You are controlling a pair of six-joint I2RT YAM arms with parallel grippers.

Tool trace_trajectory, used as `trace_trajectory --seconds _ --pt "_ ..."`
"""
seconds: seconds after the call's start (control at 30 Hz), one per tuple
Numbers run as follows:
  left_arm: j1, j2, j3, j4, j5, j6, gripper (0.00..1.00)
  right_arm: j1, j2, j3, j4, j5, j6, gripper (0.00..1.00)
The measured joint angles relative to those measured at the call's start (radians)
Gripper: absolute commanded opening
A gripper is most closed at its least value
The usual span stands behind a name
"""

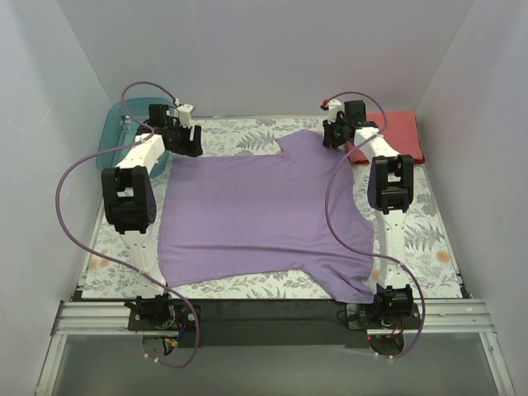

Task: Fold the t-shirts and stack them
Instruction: Flatten the tshirt out

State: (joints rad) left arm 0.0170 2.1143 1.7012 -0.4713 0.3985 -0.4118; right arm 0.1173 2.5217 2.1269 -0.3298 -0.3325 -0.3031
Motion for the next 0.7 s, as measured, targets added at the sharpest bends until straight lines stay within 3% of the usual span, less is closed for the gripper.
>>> trace_trajectory --seconds 0.07,0.3,0.7 --pt "0.000 0.023 0.036 -0.003 -0.025 0.018 0.60 0.000 0.000 0.005 -0.010 -0.003 0.000 0.01" --pt "-0.021 0.128 0.184 -0.076 -0.093 0.158 0.47 0.000 0.000 0.008 -0.019 -0.005 -0.003 0.01" --pt "-0.055 0.259 0.309 -0.209 -0.267 0.437 0.48 0.000 0.000 0.008 -0.021 -0.011 -0.015 0.01"
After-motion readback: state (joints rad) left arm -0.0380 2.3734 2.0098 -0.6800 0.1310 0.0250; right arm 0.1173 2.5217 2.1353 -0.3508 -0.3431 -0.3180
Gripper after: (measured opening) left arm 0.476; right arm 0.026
